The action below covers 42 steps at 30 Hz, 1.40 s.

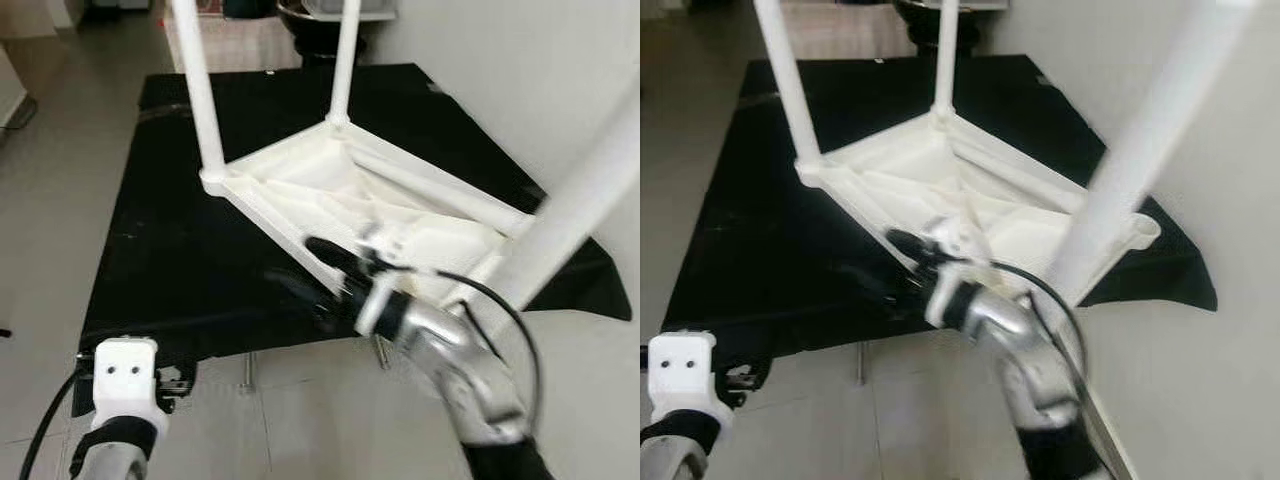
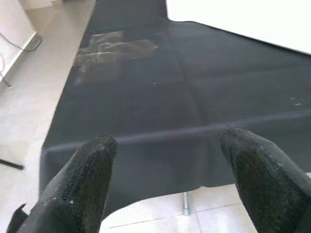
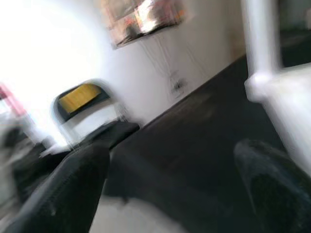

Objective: Building children table

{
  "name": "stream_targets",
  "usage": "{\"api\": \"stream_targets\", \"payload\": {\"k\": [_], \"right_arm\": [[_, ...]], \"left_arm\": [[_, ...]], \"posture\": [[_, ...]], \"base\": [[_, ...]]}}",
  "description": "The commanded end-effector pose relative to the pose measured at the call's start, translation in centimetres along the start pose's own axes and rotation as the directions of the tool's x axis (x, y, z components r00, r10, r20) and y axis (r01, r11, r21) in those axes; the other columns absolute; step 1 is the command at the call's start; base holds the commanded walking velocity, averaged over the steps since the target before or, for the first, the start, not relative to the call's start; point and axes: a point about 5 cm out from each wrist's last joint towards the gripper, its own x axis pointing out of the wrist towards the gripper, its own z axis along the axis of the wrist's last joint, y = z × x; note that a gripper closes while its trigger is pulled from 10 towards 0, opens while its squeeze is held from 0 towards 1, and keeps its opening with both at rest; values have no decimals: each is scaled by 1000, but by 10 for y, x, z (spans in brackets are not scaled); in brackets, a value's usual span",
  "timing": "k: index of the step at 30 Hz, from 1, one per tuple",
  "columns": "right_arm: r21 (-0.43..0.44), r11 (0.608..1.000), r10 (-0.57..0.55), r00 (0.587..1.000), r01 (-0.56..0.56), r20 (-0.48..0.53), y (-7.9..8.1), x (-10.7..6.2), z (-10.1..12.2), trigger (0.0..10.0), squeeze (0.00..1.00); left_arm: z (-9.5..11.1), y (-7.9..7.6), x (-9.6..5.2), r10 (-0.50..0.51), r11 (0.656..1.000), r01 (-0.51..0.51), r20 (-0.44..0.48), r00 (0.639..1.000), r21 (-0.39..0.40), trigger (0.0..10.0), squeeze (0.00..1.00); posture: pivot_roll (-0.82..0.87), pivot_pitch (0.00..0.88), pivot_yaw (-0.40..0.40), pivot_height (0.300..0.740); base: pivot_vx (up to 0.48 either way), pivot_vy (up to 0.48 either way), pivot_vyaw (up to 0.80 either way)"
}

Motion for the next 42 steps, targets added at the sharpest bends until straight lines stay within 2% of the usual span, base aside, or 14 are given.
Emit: {"api": "stream_targets", "payload": {"k": [1,5,10,14,15,16,17,19,23,31,37,42], "right_arm": [[15,996,87,996,-87,20,14,0,5,10000,0],[50,996,74,997,-74,8,17,-6,2,10000,0],[134,968,219,975,-214,-24,35,-26,3,10000,0],[137,969,212,977,-206,-33,37,-30,4,10000,0],[142,978,158,987,-152,-31,32,-32,3,10000,0],[142,978,158,987,-152,-31,32,-32,3,10000,0],[142,989,52,998,-47,-36,21,-39,1,10000,0],[143,990,28,999,-22,-39,18,-41,0,10000,0],[133,989,-49,997,57,-68,10,-57,-4,10000,0],[148,986,-63,994,76,-94,7,-64,-8,10000,0],[156,988,10,987,16,-161,9,-80,-14,10000,0],[120,989,-66,982,88,-179,-1,-86,-16,10000,0]], "left_arm": [[-5,-1,1,8,1000,-8,-21,1000,3,10000,0],[-5,0,3,19,1000,-18,-19,1000,5,10000,0],[-7,2,4,33,999,-33,-20,999,4,10000,0],[-7,2,5,34,999,-34,-20,999,3,10000,0],[-7,2,5,36,999,-36,-19,999,3,10000,0],[-7,2,5,36,999,-36,-19,999,3,10000,0],[-8,2,5,39,999,-39,-20,999,2,10000,0],[-8,2,5,40,999,-40,-21,999,2,10000,0],[-10,1,6,26,999,-25,-34,999,31,10000,0],[-9,-1,7,-2,999,3,-18,1000,39,10000,0],[-9,-3,7,-8,999,8,-18,1000,31,10000,0],[-10,-5,7,-16,1000,16,-16,1000,24,10000,0]], "posture": [[7,83,-47,740],[7,81,-49,740],[-3,81,-48,740],[-1,79,-52,740],[-1,79,-52,740],[-1,79,-52,740],[-1,81,-56,740],[-1,81,-56,740],[-9,82,-52,740],[-10,79,-44,740],[-17,81,-48,740],[-42,80,-51,740]], "base": [[0,0,0],[0,0,0],[0,0,0],[0,0,0],[0,0,0],[0,0,0],[0,0,0],[0,0,0],[0,480,0],[0,60,0],[0,0,0],[0,0,0]]}}
